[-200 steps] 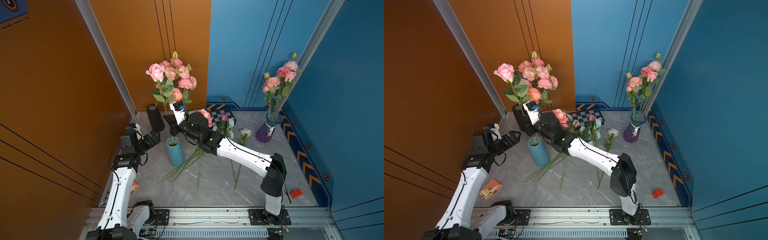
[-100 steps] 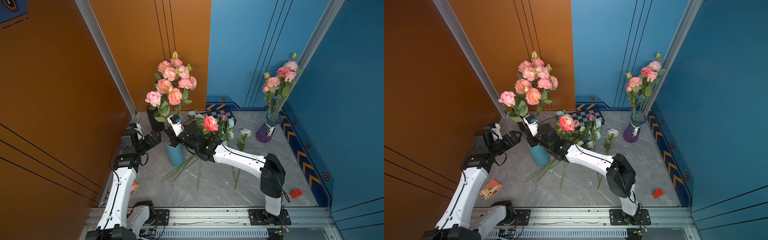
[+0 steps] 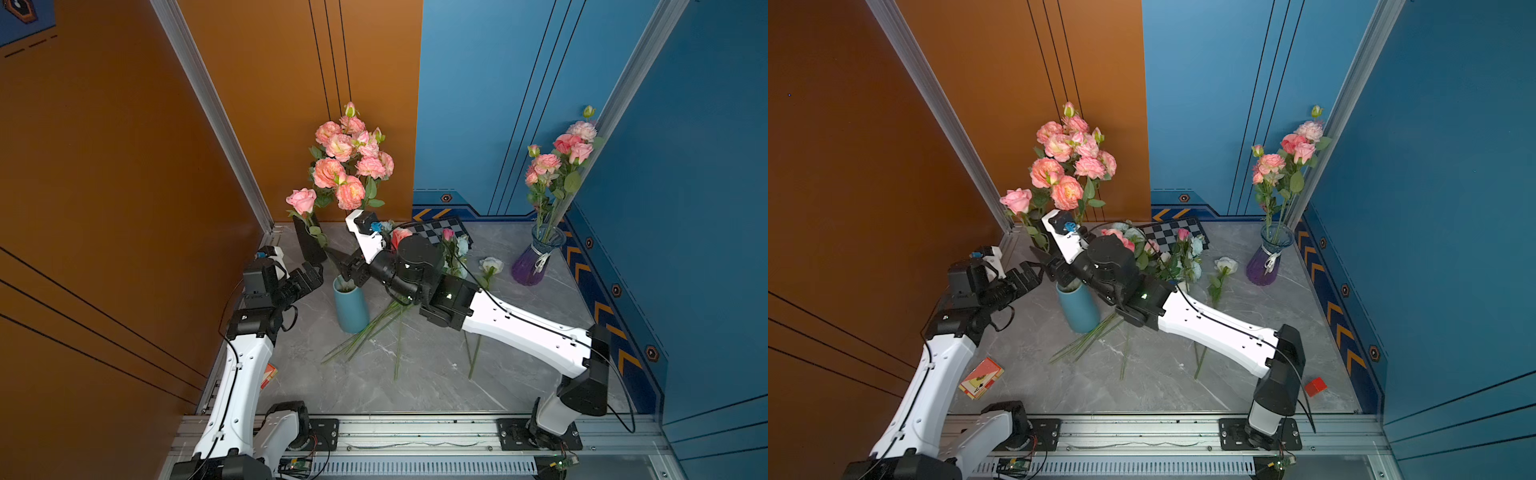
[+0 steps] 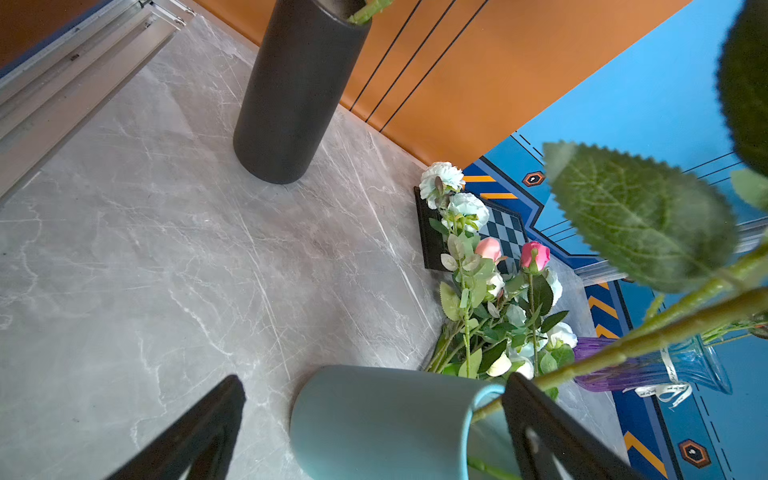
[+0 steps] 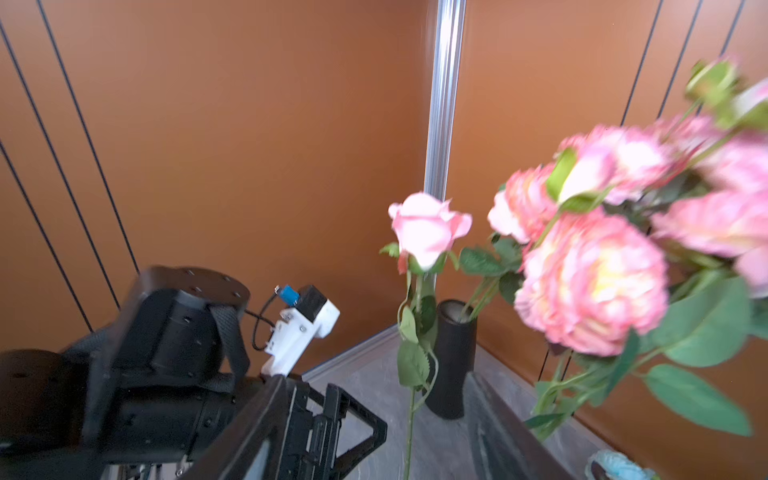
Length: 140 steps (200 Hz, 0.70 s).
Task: Place the pink flowers into the vase
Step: Place the flower in the vase.
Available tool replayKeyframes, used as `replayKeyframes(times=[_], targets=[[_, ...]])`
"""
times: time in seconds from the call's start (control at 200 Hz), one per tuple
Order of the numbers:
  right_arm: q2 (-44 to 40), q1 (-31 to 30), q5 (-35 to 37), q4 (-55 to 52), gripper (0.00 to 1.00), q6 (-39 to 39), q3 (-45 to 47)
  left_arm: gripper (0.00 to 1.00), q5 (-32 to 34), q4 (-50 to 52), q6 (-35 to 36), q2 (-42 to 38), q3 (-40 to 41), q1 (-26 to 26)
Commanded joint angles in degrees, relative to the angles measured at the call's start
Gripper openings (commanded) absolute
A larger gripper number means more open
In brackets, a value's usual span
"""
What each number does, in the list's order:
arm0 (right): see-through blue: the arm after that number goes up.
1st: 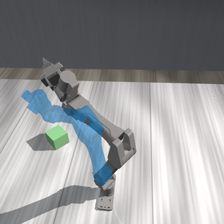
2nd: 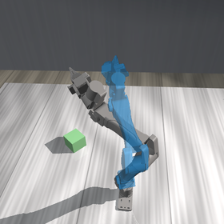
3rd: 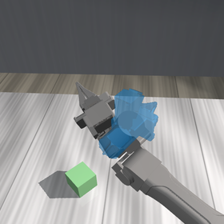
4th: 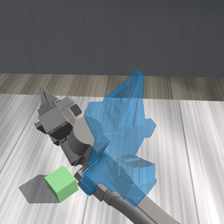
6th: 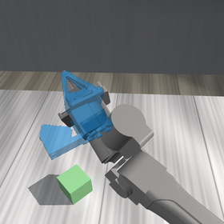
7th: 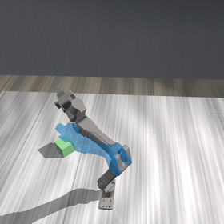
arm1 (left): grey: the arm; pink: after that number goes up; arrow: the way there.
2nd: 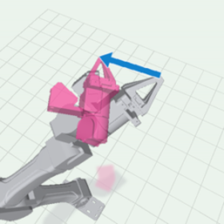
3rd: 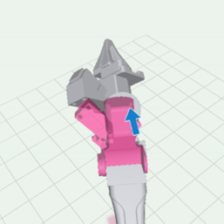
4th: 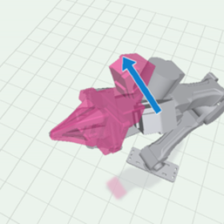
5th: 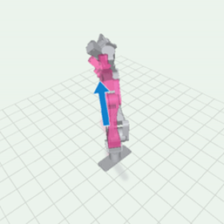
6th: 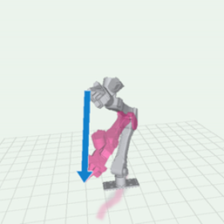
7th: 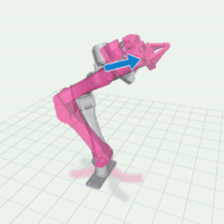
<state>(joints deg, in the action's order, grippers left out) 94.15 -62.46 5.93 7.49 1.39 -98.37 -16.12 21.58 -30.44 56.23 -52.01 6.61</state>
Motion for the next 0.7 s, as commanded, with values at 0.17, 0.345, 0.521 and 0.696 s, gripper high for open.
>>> replayKeyframes(times=[0.17,0.345,0.521,0.696], targets=[[-12.2,8.5,11.0,-1.8,0.83,2.8,-3.1,0.99,-0.9,-0.6,1.2,0.3,0.8,-0.6],[-11.4,30.2,12.3,-16.4,0.84,-13.5,-3.5,0.99,-1.0,-0.6,1.1,0.2,0.7,-0.7],[-4.0,40.7,5.2,-32.0,0.78,-21.9,1.2,0.99,-0.9,-0.6,1.3,0.5,0.8,-0.7],[5.6,41.9,-0.1,-41.0,0.72,-22.6,5.0,0.99,-0.7,-0.4,1.7,0.9,0.6,-0.9]])
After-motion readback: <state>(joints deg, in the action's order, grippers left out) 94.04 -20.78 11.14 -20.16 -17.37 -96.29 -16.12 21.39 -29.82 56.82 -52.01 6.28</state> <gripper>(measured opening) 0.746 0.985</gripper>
